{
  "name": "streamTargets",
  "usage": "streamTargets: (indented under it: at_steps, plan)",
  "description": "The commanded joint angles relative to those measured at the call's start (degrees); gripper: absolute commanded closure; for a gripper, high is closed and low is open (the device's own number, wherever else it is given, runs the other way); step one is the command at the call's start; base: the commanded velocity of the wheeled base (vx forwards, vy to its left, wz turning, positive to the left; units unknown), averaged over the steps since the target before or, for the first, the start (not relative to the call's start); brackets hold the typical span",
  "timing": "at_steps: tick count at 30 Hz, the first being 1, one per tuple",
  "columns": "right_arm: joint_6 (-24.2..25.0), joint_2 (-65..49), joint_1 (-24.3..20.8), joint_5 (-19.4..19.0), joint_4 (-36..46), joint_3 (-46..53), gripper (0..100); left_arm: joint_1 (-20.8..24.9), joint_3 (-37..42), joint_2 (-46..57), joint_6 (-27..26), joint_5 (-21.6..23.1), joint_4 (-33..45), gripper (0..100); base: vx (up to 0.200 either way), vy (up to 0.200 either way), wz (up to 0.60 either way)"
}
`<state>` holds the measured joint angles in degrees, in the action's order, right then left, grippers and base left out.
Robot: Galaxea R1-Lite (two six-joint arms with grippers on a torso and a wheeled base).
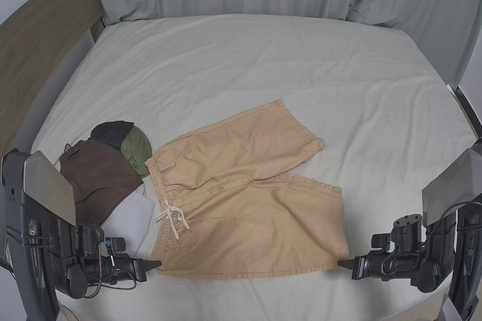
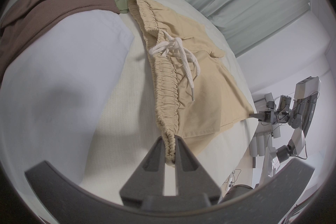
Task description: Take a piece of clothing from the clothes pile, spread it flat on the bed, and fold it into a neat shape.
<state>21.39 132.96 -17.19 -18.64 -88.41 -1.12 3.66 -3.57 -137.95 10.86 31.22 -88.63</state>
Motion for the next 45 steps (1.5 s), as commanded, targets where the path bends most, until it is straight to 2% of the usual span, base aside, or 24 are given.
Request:
streamTargets:
  at_steps: [1, 16, 17, 18, 24, 29, 43, 44, 45]
  plan:
    - [-0.56, 0.37, 0.75, -0.08, -0.01, 1.12, 100, 0.03, 0.85, -0.13, -0.05, -0.02, 0.03, 100, 0.000, 0.000, 0.00]
    - [-0.74, -0.16, 0.84, -0.34, -0.10, 1.12, 100, 0.12, 0.14, 0.31, -0.23, -0.19, -0.06, 100, 0.000, 0.000, 0.00]
    - [-0.74, -0.16, 0.84, -0.43, -0.10, 1.12, 100, 0.12, 0.06, 0.40, -0.23, -0.02, -0.06, 0, 0.000, 0.000, 0.00]
    - [-0.74, -0.16, 0.84, -0.43, -0.10, 1.03, 0, 0.12, 0.06, 0.49, -0.23, -0.02, -0.06, 0, 0.000, 0.000, 0.00]
    - [-0.74, -0.51, 1.37, -0.61, -0.19, 0.68, 0, 0.03, -1.26, 1.54, 0.39, 0.16, -0.06, 0, 0.000, 0.000, 0.00]
    - [-0.74, -2.18, 1.90, -1.58, -0.10, 0.95, 0, 0.03, -0.91, 1.45, 0.04, 3.23, -0.06, 0, 0.000, 0.000, 0.00]
    - [-0.74, -1.83, 1.81, -1.58, -0.10, 0.86, 0, -0.32, -0.30, 1.37, -0.14, 3.50, -0.06, 0, 0.000, 0.000, 0.00]
    - [-0.74, -1.74, 1.81, -1.58, -0.10, 0.86, 0, -0.32, -0.21, 1.37, -0.14, 3.50, -0.06, 100, 0.000, 0.000, 0.00]
    - [-0.74, -1.74, 1.72, -1.58, -0.10, 0.86, 0, -0.23, -0.30, 1.37, -0.05, 3.50, -0.06, 100, 0.000, 0.000, 0.00]
